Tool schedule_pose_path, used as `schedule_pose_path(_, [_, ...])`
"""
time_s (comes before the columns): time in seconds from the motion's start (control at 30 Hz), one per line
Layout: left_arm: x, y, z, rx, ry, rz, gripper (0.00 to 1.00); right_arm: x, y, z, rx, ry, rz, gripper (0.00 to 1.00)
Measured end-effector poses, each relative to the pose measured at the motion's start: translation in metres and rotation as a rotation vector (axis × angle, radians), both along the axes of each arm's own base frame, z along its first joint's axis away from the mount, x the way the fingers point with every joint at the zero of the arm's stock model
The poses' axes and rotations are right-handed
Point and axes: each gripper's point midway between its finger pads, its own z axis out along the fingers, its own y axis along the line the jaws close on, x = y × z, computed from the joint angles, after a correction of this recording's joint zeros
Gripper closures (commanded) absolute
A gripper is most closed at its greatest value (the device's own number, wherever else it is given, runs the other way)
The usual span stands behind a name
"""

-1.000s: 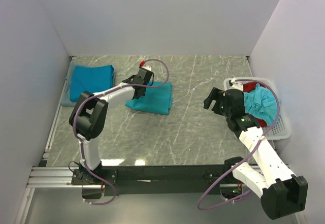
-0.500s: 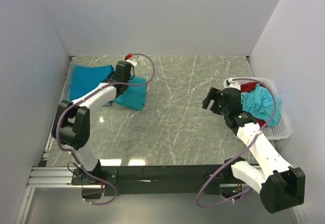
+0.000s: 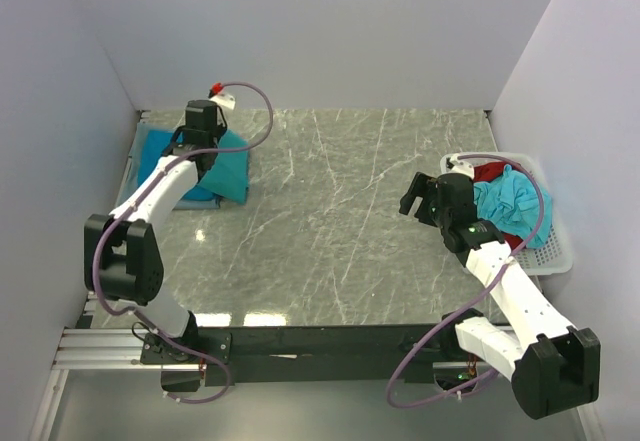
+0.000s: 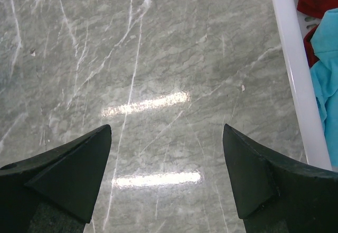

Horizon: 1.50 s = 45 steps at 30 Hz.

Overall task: Fold and stack the t-shirts
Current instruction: Neatly place the folded tshirt to the corner

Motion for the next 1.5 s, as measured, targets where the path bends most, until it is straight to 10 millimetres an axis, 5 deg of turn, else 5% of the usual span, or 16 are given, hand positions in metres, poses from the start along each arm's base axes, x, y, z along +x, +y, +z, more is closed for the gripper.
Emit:
schedule_pose_path(0.5, [-0.008,-0.006,0.064,-0.058,-0.124,-0.059,1.00,-0.002,-0.001,0.001,-0.001,-0.008,-0.003,0.08])
schedule_pose_path(1.5, [-0.020,-0.004,0.105,-0.097,-0.167,-0.057,1.00,-0.002,0.000,0.002,0.005,-0.015,0.003,0.08])
